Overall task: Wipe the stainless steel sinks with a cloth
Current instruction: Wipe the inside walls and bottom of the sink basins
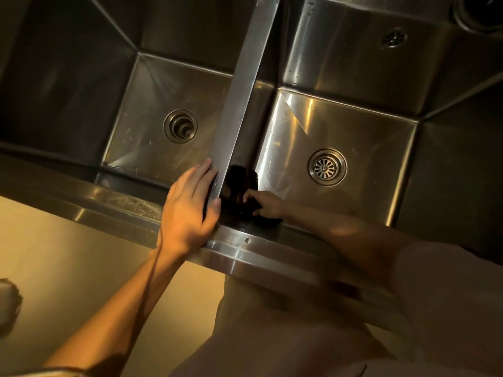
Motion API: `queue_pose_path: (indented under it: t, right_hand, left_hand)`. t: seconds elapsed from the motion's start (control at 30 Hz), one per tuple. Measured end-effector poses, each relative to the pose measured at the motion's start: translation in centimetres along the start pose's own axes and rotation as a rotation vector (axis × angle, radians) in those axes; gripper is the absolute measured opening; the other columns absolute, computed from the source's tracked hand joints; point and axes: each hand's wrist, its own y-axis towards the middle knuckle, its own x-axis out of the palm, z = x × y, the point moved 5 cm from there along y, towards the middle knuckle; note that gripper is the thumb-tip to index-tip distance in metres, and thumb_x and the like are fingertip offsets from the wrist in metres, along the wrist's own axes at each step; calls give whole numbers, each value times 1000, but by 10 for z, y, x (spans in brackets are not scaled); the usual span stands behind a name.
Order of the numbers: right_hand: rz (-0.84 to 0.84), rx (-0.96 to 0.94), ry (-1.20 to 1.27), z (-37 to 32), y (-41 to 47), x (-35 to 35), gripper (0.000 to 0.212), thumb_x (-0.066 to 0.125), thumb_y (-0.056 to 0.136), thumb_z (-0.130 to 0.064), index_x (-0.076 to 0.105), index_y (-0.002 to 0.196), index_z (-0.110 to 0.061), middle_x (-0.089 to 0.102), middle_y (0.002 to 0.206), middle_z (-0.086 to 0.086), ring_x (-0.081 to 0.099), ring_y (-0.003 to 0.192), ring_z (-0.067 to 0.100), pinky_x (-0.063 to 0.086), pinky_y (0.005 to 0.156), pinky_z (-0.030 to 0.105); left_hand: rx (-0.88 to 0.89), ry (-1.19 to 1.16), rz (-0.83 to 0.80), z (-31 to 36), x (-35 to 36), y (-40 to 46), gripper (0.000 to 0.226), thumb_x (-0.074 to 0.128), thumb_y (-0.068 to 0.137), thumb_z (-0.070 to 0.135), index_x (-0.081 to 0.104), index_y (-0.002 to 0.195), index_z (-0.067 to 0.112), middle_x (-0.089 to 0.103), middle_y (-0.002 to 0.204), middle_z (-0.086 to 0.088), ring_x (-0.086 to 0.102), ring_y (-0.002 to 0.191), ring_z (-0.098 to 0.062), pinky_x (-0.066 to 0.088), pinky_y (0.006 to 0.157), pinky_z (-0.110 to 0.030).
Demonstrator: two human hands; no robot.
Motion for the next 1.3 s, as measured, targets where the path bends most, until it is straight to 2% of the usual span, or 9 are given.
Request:
queue_pose_path:
  t: [0.27, 0.4, 0.5, 0.6, 0.67, 0.77, 0.87, 1.0, 1.3]
  right_hand:
    - [-51, 26, 123, -3, -6, -3, 47, 66, 80, 4, 50, 122, -9, 55, 127, 11, 51, 119, 26, 39, 99, 32]
    - [-127, -117, 102, -37, -34, -26, 49, 66, 79, 7, 50, 123, -9, 54, 127, 5, 47, 112, 13, 33, 83, 16]
    - [-165, -265, 66, -74, -66, -48, 50, 65, 79, 6, 52, 123, -13, 54, 117, -6, 48, 104, 8, 38, 83, 17]
    - [-173, -372, 53, -98, -92, -66, 47, 65, 81, 2, 52, 122, -18, 52, 108, -16, 46, 93, -6, 35, 75, -1]
    - [-188, -395, 58, -101, -97, -70, 47, 64, 83, 0, 52, 124, -19, 51, 107, -17, 45, 92, -8, 35, 77, -2]
    - [-221, -337, 79, -85, -84, -61, 48, 61, 85, 1, 51, 128, -17, 52, 115, -15, 45, 100, -7, 33, 81, -2]
    - [-257, -204, 10, -53, -59, -41, 52, 59, 87, 1, 48, 133, -20, 54, 130, 0, 48, 114, 13, 34, 89, 18]
    - [-266, -3, -62, -11, -24, -17, 58, 59, 83, 5, 40, 135, -14, 53, 133, 11, 49, 119, 28, 37, 88, 27]
    - [-352, 85, -36, -2, -22, -15, 71, 52, 83, 10, 42, 142, -27, 40, 147, 6, 38, 133, 24, 32, 97, 25]
  left_hand:
    - [-4, -19, 22, 0, 0, -1, 54, 31, 93, 33, 51, 136, 5, 45, 146, -8, 37, 138, -24, 29, 113, -38]
    - [10, -30, 46, 0, 0, -2, 52, 33, 94, 30, 51, 136, 5, 45, 146, -8, 37, 137, -23, 29, 113, -37]
    - [37, -42, 43, 0, 0, -1, 53, 35, 93, 31, 51, 136, 4, 45, 146, -9, 39, 136, -25, 35, 110, -43]
    - [70, -32, 29, -1, 2, -3, 58, 35, 94, 42, 49, 136, 4, 44, 147, -9, 40, 135, -25, 37, 108, -42]
    - [73, -27, 27, -2, 3, -3, 63, 32, 95, 49, 48, 137, 4, 43, 147, -9, 41, 135, -25, 37, 107, -42]
    - [73, -28, 29, -3, 3, -3, 66, 30, 95, 53, 47, 138, 6, 42, 148, -8, 39, 136, -23, 36, 108, -39]
    - [66, -28, 35, -3, 3, -3, 69, 27, 95, 56, 47, 139, 6, 41, 149, -7, 38, 137, -22, 34, 109, -36]
    - [60, -34, 39, -3, 3, -3, 68, 28, 94, 54, 47, 139, 7, 41, 149, -5, 36, 137, -20, 31, 109, -32]
    - [90, -60, 60, 1, -2, -4, 62, 35, 94, 46, 49, 137, 2, 43, 147, -9, 37, 135, -22, 30, 110, -31]
